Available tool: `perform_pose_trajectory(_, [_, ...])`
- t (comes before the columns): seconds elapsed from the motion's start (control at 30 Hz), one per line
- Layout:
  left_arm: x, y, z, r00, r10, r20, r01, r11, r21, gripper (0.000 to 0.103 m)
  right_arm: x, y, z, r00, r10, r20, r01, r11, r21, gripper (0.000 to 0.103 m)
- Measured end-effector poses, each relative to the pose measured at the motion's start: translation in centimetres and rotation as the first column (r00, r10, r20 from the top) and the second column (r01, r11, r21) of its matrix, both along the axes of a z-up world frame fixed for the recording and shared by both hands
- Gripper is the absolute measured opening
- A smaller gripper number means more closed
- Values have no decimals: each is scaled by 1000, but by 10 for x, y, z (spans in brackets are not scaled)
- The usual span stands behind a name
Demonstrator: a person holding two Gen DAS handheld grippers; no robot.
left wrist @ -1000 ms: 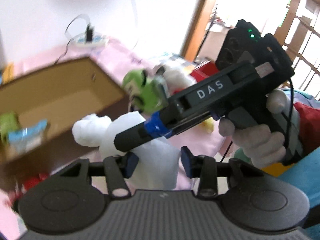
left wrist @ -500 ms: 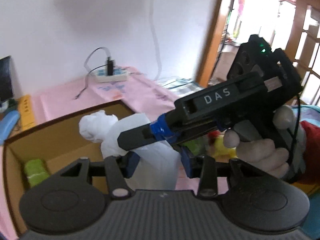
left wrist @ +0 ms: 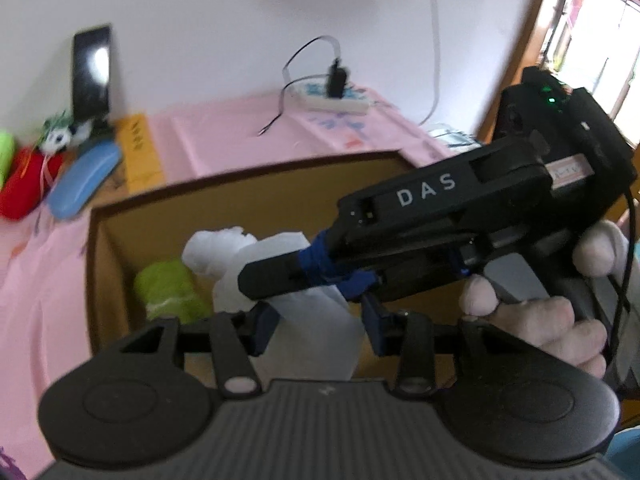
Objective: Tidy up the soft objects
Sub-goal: 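Carry the white bag with the right gripper down into the box, then open the right gripper to release the white bag and withdraw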
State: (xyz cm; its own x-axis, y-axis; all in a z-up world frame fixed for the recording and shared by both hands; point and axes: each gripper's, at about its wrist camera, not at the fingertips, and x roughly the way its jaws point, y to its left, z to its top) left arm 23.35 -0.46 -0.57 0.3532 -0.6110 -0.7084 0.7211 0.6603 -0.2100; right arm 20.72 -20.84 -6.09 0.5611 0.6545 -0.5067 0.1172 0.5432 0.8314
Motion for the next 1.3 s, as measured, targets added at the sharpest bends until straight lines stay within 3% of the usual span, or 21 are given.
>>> perform_pose_trajectory(0.23, [7, 16, -18, 998, 53, -40, -50, 997, 57, 42, 10, 18, -17, 997, -4, -75, 2, 1000, -30, 21])
perform_pose_trajectory(0.43, [8, 23, -24, 996, 67, -53, -63, 995, 76, 53, 9, 24, -23, 993, 24, -113, -28, 999, -32, 22])
perform_pose_trajectory(0.8, [-14, 26, -14, 992, 126, 2, -126, 987, 97, 58, -7, 21, -4, 998, 20, -53, -28, 990, -138, 23])
perform_pose_trajectory(0.9, [-18, 28, -10, 990, 144, 0, -144, 985, 91, 58, -11, 18, 3, 999, -21, -33, 13, 970, -241, 23])
perform_pose_trajectory(1.03, [-29, 28, 0, 986, 166, 19, -167, 983, 81, 58, -21, 9, 8, 999, -39, -10, 36, 974, -224, 23])
perform_pose_trajectory(1.3, [-48, 24, 19, 965, 251, 71, -257, 960, 108, 59, -45, 10, 31, 996, -38, 77, 59, 956, -288, 23])
